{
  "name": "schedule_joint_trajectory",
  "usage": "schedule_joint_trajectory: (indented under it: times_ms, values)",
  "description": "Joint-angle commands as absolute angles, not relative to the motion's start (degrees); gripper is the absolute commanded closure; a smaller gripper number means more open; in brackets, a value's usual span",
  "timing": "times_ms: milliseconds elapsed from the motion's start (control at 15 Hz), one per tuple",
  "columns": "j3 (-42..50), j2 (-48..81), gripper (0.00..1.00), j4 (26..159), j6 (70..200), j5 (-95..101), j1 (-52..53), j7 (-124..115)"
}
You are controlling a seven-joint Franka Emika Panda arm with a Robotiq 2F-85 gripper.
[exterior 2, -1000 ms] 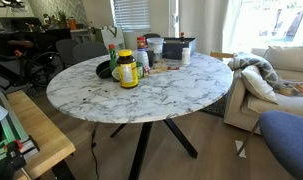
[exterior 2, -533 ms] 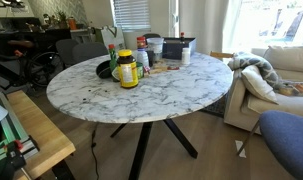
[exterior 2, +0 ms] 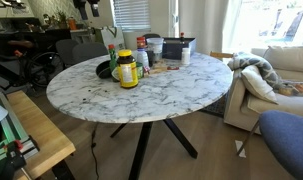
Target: Pick up the tabasco and put it on the left side of the table
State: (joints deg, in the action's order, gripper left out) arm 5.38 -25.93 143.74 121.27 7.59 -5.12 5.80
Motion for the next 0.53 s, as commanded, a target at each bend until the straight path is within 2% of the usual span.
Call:
schedule_joint_trajectory:
  times_ms: [0,200,467]
  values:
    - [5.32,-25.63,0.0,143.51,121.16,7.64,-5.19,5.8]
    - [4.8,-26.29,0.0,143.16,121.15,7.69,-5.06,5.71]
    - [6.25,-21.64,0.0,145.38,130.87,5.64,-5.63,3.33]
